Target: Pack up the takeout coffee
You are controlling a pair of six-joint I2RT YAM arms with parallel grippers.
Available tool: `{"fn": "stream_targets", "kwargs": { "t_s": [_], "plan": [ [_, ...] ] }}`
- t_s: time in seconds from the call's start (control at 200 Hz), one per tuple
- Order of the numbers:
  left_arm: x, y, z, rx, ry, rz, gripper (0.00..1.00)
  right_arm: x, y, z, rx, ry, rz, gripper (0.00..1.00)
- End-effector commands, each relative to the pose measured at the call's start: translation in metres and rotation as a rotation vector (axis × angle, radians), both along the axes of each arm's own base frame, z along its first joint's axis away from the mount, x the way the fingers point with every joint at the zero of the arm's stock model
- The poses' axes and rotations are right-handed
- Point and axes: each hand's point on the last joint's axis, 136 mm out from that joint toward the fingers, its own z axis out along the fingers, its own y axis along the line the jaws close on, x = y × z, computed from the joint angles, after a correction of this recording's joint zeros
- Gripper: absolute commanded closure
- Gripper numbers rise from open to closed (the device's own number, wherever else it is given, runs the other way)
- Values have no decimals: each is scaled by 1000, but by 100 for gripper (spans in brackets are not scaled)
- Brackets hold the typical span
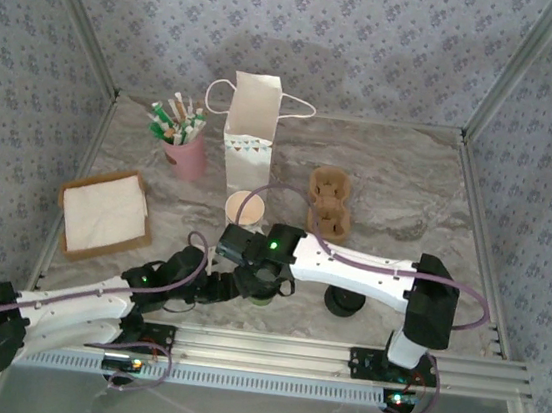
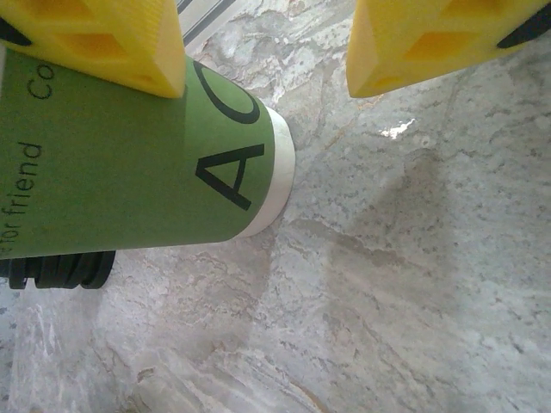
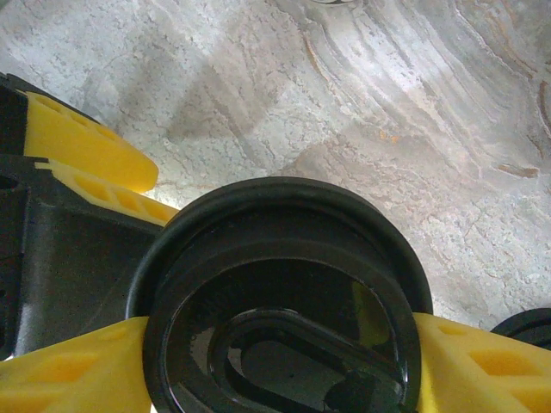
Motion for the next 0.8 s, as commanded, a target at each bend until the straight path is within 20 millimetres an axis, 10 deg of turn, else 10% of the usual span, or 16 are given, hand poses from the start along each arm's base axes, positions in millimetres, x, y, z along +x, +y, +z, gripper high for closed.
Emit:
{"fn": "stream_targets", "kwargs": {
  "t_s": [0.0,0.794],
  "plan": [
    [5,4,12,18,-39,16,48,-26,-10,-37,-107,130,4,29],
    [5,37,29,15,-61,90,44,-36,-14,-58,-97,178,-25,29]
  ]
}}
